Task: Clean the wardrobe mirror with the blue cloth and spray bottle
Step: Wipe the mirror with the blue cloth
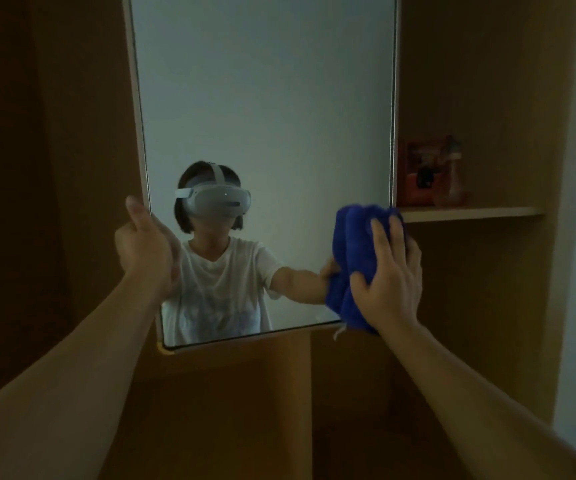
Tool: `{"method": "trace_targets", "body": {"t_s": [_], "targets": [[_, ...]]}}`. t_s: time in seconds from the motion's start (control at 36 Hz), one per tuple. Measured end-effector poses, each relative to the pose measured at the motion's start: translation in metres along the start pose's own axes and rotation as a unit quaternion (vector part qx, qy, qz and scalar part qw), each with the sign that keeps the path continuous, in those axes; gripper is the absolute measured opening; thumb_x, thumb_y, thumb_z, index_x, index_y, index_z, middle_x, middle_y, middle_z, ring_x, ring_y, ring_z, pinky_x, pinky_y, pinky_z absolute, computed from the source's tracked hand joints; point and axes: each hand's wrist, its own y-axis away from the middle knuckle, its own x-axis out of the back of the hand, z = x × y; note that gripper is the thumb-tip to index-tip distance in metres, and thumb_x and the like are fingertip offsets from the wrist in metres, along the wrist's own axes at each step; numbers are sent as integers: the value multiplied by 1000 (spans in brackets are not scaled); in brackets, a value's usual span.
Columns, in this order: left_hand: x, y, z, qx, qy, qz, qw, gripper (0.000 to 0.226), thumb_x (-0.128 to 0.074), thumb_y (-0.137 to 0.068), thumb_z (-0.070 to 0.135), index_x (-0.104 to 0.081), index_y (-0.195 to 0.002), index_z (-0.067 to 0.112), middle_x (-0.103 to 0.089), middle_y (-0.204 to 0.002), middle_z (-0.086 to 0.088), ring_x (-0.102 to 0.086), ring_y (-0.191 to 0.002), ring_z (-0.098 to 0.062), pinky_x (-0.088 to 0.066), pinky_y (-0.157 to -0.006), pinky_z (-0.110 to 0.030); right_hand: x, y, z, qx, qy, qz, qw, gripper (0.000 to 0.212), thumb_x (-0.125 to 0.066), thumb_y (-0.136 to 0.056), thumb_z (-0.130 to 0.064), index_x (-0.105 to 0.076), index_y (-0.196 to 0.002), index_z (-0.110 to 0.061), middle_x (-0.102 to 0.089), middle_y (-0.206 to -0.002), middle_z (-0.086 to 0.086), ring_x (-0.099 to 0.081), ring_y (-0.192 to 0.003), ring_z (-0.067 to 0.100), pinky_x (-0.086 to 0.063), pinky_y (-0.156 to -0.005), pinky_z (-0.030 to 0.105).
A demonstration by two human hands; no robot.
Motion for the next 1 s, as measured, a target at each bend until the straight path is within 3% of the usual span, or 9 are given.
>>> {"method": "trace_targets", "body": {"t_s": [0.11, 0.31, 0.39, 0.53, 0.61, 0.69, 0.75, 0.83, 1.0], "targets": [[1, -2, 2, 7, 1, -9, 1000, 50, -26, -93, 59, -48, -69, 21, -51, -66, 2, -51, -57, -9, -42, -55, -25, 8, -50, -17, -20, -7, 22, 1000, 84, -63, -78, -27, -19, -150, -24, -11, -158, 5, -22, -136, 38, -32, -104, 51], [1, -1, 3, 7, -8, -8, 1000, 50, -25, -93, 59, -47, -68, 21, -52, -67, 1, -52, -62, -12, -42, -59, -27, 2, -82, -71, -49, -40, 37, 997, 93, -58, -79, -49, -9, -152, -19, -1, -159, 13, -6, -142, 42, -17, -114, 52], [1, 2, 3, 5, -11, -3, 1000, 51, -25, -93, 59, -47, -67, 21, -52, -66, 1, -54, -64, -14, -43, -62, -31, -9, -65, -93, 0, -45, 39, 998, 94, -57, -77, -49, -9, -151, -18, -3, -158, 15, -5, -142, 42, -14, -113, 52], [3, 1, 4, 14, -13, -21, 1000, 50, -25, -91, 62, -47, -71, 21, -55, -73, -6, -58, -72, -24, -49, -69, -39, -34, -21, -122, 166, -33, 8, 986, 94, -61, -73, -41, -11, -150, -21, -3, -158, 10, -3, -143, 41, -9, -112, 50], [4, -3, 4, 23, -4, -30, 999, 56, -26, -88, 66, -47, -69, 18, -52, -71, -10, -51, -57, -24, -42, -52, -34, -38, -13, -113, 221, -28, -1, 975, 90, -60, -73, -37, -15, -150, -22, -7, -158, 7, -3, -144, 37, -13, -114, 50], [4, -3, 2, 23, 12, -28, 999, 58, -27, -86, 68, -45, -60, 19, -48, -56, -8, -42, -41, -19, -33, -43, -26, -29, -18, -92, 161, 1, -2, 987, 86, -54, -76, -43, -14, -150, -25, -5, -158, 4, -3, -145, 33, -3, -113, 50], [5, -4, 2, 30, 19, -32, 999, 57, -28, -85, 69, -45, -59, 21, -46, -54, -3, -41, -42, -18, -33, -44, -26, -19, -26, -72, 60, 18, 13, 998, 83, -47, -77, -46, -14, -150, -24, -7, -158, 6, -7, -144, 33, -7, -113, 53], [5, -2, 3, 14, 22, -29, 999, 55, -29, -89, 64, -44, -60, 20, -44, -54, 0, -41, -45, -16, -33, -47, -27, -6, -45, -44, -68, 31, 24, 997, 88, -57, -79, -40, -12, -151, -19, -11, -158, 11, -12, -142, 36, -15, -112, 54], [4, 1, 3, -21, 17, -14, 1000, 53, -28, -94, 56, -46, -63, 16, -49, -61, -4, -49, -57, -18, -40, -57, -32, 8, -96, -44, -114, 1, 40, 993, 91, -63, -80, -32, -10, -151, -16, -6, -158, 14, -9, -142, 38, -16, -114, 50]]}}
